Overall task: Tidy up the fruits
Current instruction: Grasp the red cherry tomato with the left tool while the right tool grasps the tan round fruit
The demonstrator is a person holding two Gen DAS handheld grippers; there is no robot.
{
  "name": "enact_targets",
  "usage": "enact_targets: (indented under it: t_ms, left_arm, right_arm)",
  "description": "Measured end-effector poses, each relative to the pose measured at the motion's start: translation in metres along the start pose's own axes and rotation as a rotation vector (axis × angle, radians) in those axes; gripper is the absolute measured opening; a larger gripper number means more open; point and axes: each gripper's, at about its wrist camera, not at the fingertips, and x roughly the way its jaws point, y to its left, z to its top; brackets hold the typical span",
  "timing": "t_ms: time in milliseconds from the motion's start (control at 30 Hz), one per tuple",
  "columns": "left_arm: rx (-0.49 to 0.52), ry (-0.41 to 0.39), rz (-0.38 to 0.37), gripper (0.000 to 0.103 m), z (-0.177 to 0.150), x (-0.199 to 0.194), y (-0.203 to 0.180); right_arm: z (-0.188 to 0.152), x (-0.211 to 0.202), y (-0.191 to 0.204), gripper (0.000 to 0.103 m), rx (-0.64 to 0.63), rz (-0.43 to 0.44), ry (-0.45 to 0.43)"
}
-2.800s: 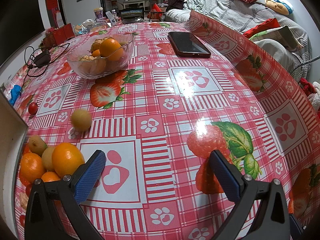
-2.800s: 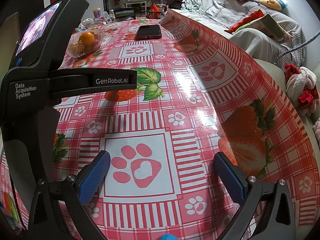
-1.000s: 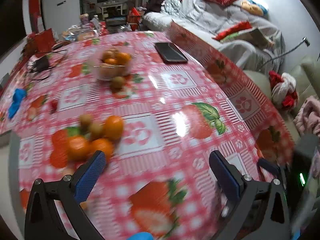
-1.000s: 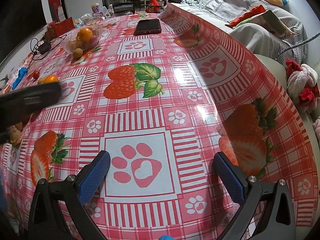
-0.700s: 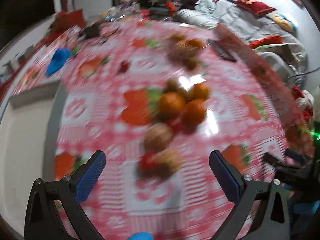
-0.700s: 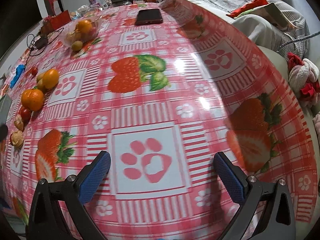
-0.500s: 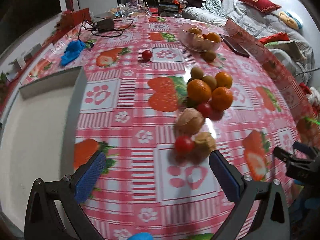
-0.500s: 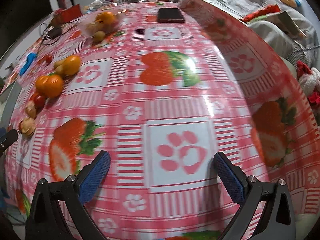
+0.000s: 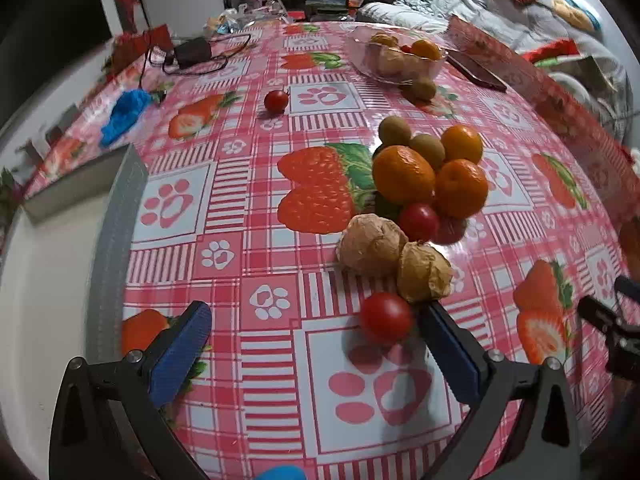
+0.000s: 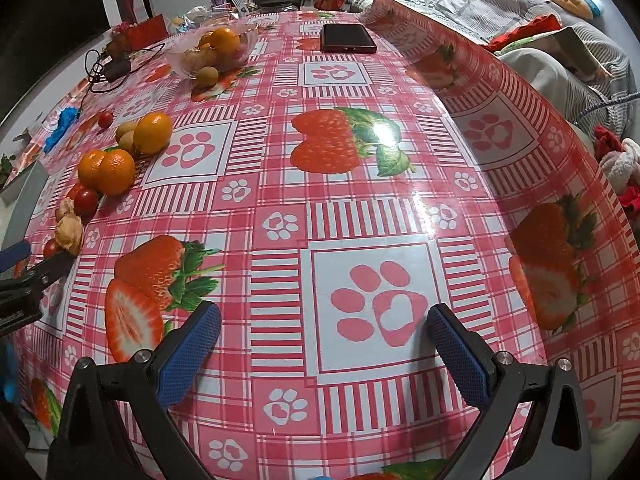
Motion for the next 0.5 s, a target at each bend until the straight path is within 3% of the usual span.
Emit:
enact_targets:
  t_ms: [200,367,500]
  left_arm:
    - [-0.015,-0.045,-0.008,0.103,-0.0052,0.0006,0.0011]
    - [-0.035,0.031,-0.005,0.102,0.0032,0.0023,0.0002]
    - [-0.018,0.0,-0.013,0.086,-0.0034,-0.0057,-0.0053]
  right_arm:
    - [-0.0016,-0.0008,-0.0001,0.103,0.012,-0.005,-0.012]
    - [-0.0018,-0.001,0.0007,0.103,0.018,-0.009,-0.021]
    - [-0.002,-0.0009,0.0007,0.103,0.014,-0.007,-0.027]
